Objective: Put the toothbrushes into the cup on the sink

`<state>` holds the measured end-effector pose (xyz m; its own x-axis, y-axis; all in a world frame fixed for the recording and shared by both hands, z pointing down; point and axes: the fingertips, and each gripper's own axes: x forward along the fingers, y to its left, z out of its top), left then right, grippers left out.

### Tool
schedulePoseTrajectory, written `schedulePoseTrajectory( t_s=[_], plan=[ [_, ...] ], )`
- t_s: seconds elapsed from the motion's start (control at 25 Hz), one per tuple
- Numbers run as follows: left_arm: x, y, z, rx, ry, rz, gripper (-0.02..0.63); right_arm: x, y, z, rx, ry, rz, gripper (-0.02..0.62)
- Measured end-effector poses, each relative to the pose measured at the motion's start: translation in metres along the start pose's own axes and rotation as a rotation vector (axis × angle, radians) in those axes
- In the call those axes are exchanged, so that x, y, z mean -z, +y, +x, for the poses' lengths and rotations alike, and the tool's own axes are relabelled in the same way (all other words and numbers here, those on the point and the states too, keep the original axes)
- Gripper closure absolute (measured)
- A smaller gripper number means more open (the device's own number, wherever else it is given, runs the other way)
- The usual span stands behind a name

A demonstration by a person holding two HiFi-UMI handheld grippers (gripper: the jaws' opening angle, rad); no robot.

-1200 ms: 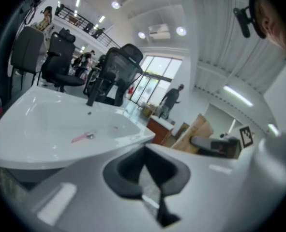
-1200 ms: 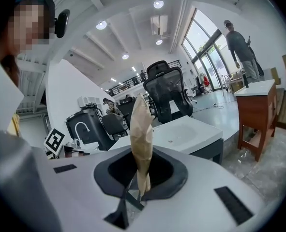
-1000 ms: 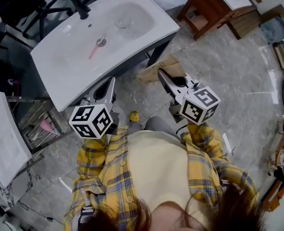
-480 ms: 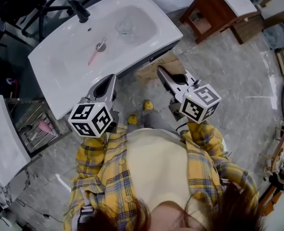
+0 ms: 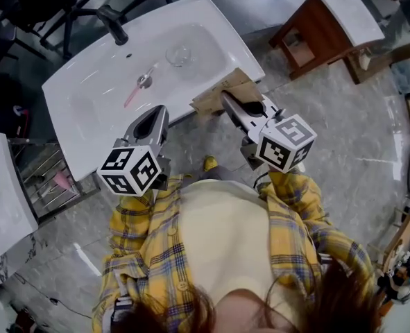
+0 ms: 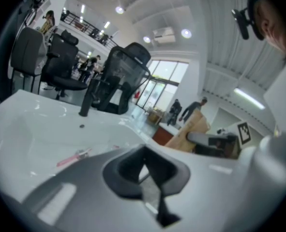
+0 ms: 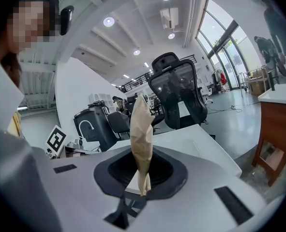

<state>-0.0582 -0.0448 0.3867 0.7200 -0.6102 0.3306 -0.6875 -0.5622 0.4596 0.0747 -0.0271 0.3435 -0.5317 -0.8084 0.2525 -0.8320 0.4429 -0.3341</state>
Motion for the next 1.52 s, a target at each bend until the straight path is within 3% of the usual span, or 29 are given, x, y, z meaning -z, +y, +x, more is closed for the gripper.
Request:
schedulePoseTrajectory(
  t_s=[0.72, 1.08, 1.32, 1.52],
  plan=[
    [-0.01, -0.023, 0.046, -0.099, -0.045, 0.026, 0.6, -0.021, -0.052, 0.021, -0.169, 0.025, -0.019, 0.554],
    [-0.022, -0.018, 0.05, -0.109, -0.073, 0.052, 0.597, -0.022, -0.054, 0.045, -0.218, 0.04, -0.016, 0.554],
    [-0.041, -0.015, 0.061, -0.066, -0.081, 0.085, 0.597, -0.022, -0.05, 0.062, -0.238, 0.067, -0.021, 0.554],
    [-0.072, -0.012, 0.076, 0.047, -0.099, 0.152, 0.595, -0.031, -0.046, 0.089, -0.273, 0.087, -0.055, 0.554]
  ],
)
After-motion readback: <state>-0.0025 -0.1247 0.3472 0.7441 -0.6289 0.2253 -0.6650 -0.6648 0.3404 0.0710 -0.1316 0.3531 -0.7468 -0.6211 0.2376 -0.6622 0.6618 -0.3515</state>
